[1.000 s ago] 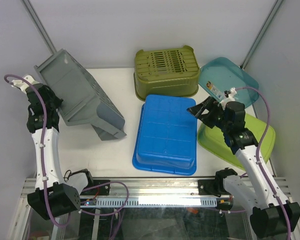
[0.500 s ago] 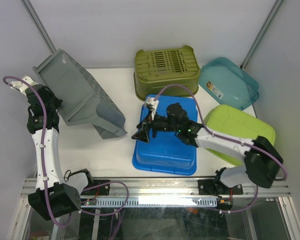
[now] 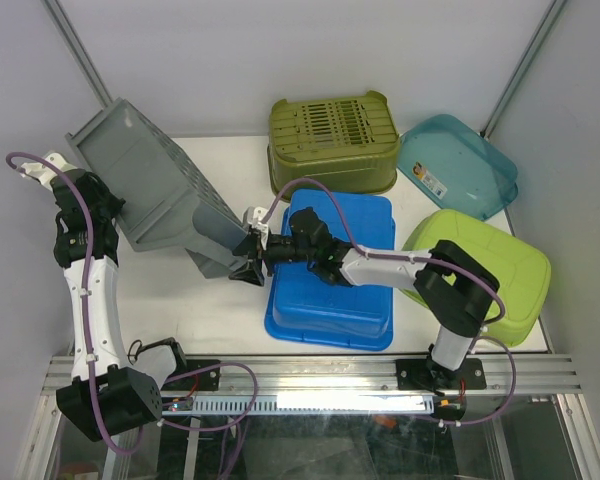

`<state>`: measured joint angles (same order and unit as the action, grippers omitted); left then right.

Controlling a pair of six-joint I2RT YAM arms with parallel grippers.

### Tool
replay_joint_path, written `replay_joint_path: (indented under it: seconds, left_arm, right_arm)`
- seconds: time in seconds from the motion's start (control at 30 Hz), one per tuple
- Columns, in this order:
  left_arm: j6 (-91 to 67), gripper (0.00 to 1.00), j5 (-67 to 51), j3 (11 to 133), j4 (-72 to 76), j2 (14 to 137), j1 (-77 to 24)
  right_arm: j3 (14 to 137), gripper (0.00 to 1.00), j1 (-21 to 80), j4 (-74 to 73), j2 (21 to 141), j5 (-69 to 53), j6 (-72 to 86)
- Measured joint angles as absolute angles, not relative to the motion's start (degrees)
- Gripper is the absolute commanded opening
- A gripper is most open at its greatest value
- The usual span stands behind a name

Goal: Turn the large container upside down

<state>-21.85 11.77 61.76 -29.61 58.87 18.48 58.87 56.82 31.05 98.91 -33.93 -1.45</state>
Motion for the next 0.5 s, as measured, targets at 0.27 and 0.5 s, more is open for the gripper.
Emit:
replay_joint_path:
  seconds: [0.27,0.5]
  left_arm:
    - [-21.8,0.0,11.5,61.8,-29.6,58.8,18.5]
    - [-21.8,0.0,11.4,61.8,-29.6,58.8,18.5]
  right_arm:
    - [60.1,0.59,56.9,36.4,104.1,-35.8,-3.2]
    - [61.3,0.62,56.9,38.6,105.5,-38.2,-3.2]
